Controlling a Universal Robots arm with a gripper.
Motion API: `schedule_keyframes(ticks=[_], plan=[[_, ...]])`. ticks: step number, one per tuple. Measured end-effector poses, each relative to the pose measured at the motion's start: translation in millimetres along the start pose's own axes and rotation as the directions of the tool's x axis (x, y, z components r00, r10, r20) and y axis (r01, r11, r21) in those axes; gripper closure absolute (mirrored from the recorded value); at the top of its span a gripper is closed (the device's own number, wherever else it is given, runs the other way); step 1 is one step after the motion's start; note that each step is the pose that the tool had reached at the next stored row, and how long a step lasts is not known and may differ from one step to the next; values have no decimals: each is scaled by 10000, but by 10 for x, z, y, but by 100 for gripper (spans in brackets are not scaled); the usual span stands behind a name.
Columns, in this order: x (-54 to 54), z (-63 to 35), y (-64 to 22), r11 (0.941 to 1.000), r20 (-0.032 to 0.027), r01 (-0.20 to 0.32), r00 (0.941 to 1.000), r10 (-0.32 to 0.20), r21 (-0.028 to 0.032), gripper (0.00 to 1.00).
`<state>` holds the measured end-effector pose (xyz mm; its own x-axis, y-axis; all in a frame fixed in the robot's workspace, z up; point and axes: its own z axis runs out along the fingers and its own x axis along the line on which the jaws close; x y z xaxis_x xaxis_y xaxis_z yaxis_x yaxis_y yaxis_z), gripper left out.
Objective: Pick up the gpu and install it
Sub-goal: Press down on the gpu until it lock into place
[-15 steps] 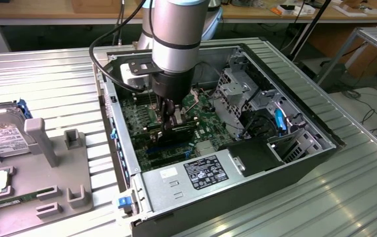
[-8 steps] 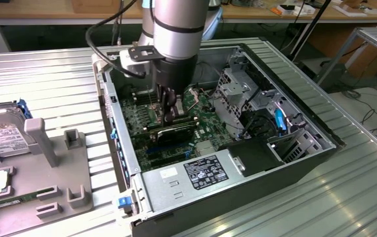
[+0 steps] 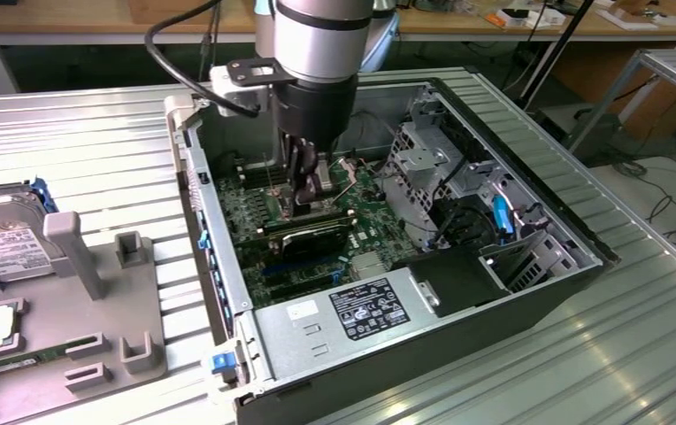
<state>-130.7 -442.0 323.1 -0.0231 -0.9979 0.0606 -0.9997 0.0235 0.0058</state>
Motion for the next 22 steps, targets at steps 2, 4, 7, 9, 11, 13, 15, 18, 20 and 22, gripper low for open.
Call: schedule_keyframes(ticks=[2, 4, 7, 9, 11, 13, 15, 18, 20, 22], plan=[[2, 1, 62, 10000, 1, 0, 10000, 0, 17, 89], [2, 2, 132, 10000, 0, 0, 10000, 0, 21, 89], [4, 3, 250, 10000, -3, 1, 10000, -1, 21, 89], [6, 4, 334, 10000, -3, 0, 10000, 0, 21, 89], [7, 5, 399, 10000, -3, 0, 10000, 0, 20, 89], [9, 6, 459, 10000, -3, 1, 10000, -1, 20, 89], [10, 7, 514, 10000, -3, 0, 10000, 0, 20, 89], [11, 12, 591, 10000, -3, 1, 10000, -1, 20, 89], [12, 15, 643, 10000, -3, 1, 10000, -1, 21, 89], [11, 28, 652, 10000, -1, 0, 10000, 0, 47, 89]])
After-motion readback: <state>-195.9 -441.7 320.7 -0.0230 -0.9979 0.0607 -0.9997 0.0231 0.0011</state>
